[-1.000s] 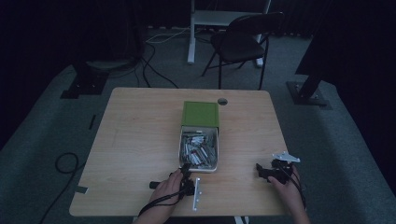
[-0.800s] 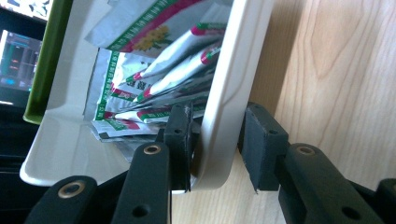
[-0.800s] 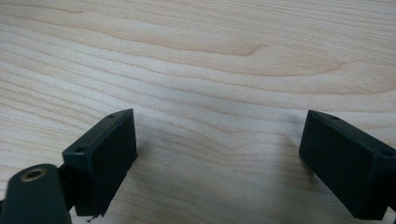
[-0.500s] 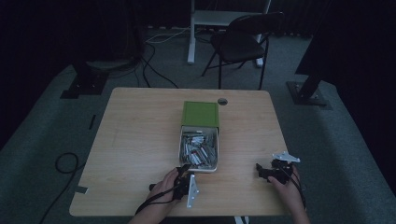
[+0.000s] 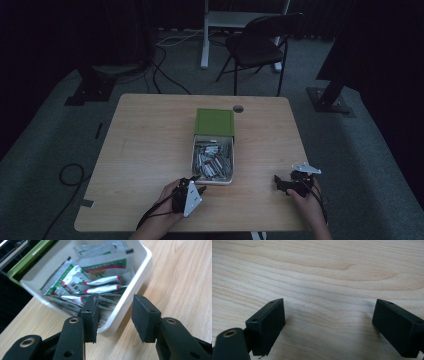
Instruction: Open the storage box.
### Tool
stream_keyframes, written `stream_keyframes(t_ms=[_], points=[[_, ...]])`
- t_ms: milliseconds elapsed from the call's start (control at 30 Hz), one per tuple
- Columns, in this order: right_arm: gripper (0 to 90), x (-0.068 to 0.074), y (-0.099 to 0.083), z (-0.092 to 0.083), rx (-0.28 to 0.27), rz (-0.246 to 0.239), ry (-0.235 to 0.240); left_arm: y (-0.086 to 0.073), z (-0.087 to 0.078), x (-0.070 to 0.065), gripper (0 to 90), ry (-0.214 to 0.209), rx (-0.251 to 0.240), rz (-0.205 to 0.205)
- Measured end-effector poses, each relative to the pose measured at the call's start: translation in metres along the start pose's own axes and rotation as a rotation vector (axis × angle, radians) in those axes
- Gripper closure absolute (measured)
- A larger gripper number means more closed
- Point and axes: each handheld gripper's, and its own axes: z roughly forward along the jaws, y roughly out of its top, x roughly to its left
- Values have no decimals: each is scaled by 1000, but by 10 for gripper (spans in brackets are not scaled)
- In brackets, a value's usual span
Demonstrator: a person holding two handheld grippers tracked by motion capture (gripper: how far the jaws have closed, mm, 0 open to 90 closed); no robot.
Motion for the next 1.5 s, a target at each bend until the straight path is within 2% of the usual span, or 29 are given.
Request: stream_keyframes(t_ms=[233,467,533,567,633,800,933,967,1067,1233,1367,1500], points=[[108,0,0,0,0,0,0,-6,-14,11,584,-9,-27,-69],[108,0,0,0,0,0,0,-17,-24,21,583,18,-39,-141],[108,0,0,0,0,0,0,-18,-25,22,565,21,-43,-150],[108,0,0,0,0,0,0,-22,-26,26,565,26,-48,-180],[108,0,0,0,0,0,0,-25,-27,29,565,36,-45,-193],[108,0,0,0,0,0,0,-34,-31,39,547,54,-55,-273],[108,0,0,0,0,0,0,-40,-33,45,546,65,-56,-305],[108,0,0,0,0,0,0,-44,-35,49,522,72,-55,-333],[108,0,0,0,0,0,0,-50,-37,54,489,83,-68,-372],[108,0,0,0,0,0,0,-59,-38,58,470,96,-69,-418],[108,0,0,0,0,0,0,-66,-39,63,416,109,-69,-457],[108,0,0,0,0,0,0,-75,-43,71,384,135,-82,-536]])
